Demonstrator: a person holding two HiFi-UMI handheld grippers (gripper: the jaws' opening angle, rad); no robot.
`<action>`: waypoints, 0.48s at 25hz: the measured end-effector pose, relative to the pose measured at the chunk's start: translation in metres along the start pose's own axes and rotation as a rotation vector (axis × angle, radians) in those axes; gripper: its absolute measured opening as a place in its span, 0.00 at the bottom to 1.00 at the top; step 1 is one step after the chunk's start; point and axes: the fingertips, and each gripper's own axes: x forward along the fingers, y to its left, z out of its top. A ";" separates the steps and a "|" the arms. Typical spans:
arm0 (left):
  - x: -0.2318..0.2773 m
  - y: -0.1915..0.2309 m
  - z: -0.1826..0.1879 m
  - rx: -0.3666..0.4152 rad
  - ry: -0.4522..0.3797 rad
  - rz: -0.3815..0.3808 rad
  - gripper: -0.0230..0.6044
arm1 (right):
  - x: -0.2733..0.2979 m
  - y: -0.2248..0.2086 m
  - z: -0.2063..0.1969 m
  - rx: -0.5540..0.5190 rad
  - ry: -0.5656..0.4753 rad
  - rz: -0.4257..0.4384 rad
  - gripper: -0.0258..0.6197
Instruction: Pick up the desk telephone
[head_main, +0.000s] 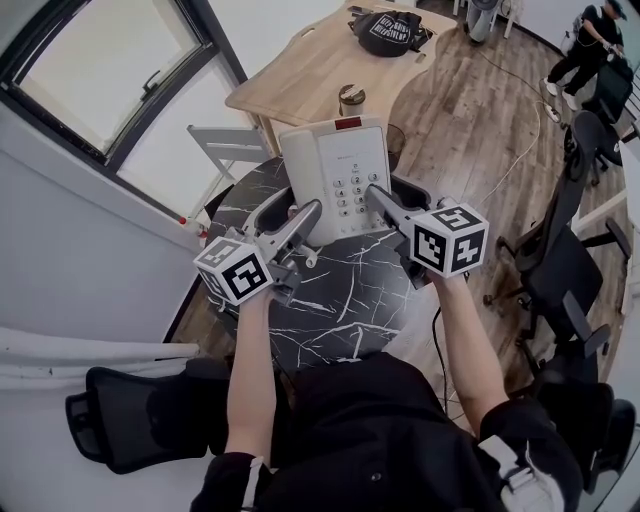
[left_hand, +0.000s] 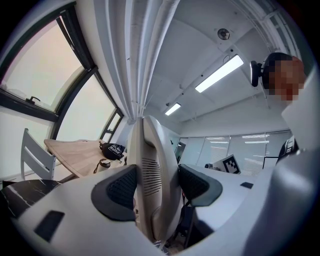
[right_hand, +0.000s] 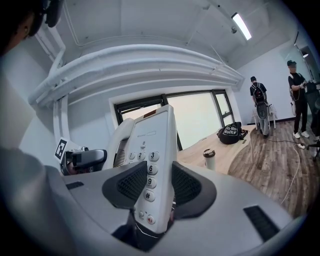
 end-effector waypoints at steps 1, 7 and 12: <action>0.000 0.000 -0.001 -0.001 0.001 0.000 0.49 | 0.000 0.000 0.000 -0.001 0.001 0.000 0.31; 0.001 0.000 -0.001 0.000 0.004 0.001 0.49 | -0.001 -0.001 0.000 -0.001 0.002 0.001 0.31; 0.001 0.000 -0.001 0.003 0.006 0.001 0.49 | 0.000 -0.001 0.000 -0.002 0.001 0.000 0.31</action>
